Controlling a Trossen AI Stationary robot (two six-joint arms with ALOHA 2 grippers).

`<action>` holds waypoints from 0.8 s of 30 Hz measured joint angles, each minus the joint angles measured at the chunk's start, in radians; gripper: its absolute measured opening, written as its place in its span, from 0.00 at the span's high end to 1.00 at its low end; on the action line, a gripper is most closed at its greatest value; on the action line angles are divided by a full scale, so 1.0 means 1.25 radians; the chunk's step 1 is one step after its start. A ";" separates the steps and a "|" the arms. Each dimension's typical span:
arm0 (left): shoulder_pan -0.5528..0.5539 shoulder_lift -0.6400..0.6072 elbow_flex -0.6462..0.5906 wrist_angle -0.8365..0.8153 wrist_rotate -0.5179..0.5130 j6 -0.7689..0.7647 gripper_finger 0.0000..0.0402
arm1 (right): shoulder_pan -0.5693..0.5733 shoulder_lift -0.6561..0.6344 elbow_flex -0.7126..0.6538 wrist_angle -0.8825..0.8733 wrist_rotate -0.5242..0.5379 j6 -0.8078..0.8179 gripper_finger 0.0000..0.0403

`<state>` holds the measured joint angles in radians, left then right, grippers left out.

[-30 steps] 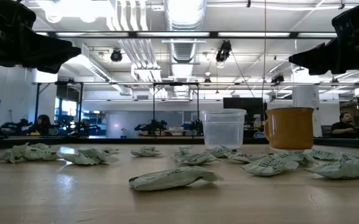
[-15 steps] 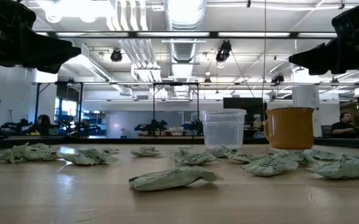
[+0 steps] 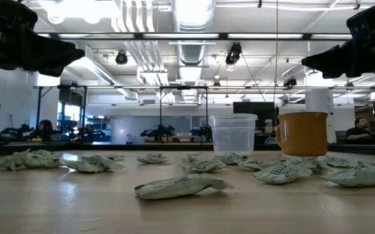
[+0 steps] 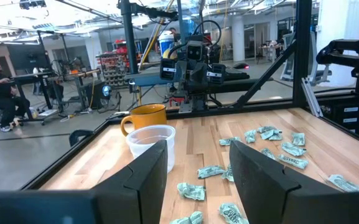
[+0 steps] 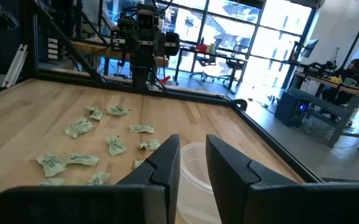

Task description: Pick and place Stevia / Truvia into bins

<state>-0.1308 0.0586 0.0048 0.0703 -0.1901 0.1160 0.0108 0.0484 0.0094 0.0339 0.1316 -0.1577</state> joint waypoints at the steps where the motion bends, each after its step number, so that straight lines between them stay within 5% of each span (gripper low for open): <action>1: 0.000 0.000 0.000 0.000 0.000 0.000 0.61 | 0.000 0.000 0.000 0.000 0.000 0.000 0.83; 12: 0.000 0.000 0.000 0.030 0.002 -0.005 0.61 | 0.000 0.000 0.000 0.000 0.000 0.000 0.83; 17: -0.001 0.000 0.000 0.084 0.016 -0.117 0.61 | 0.000 0.000 0.000 0.004 0.000 0.008 0.83; 24: 0.000 0.001 0.000 0.109 0.015 -0.129 0.61 | 0.000 0.000 0.000 0.028 -0.001 0.220 0.83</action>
<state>-0.1312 0.0601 0.0048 0.2059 -0.1708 -0.0451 0.0105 0.0483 0.0093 0.0686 0.1299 0.1173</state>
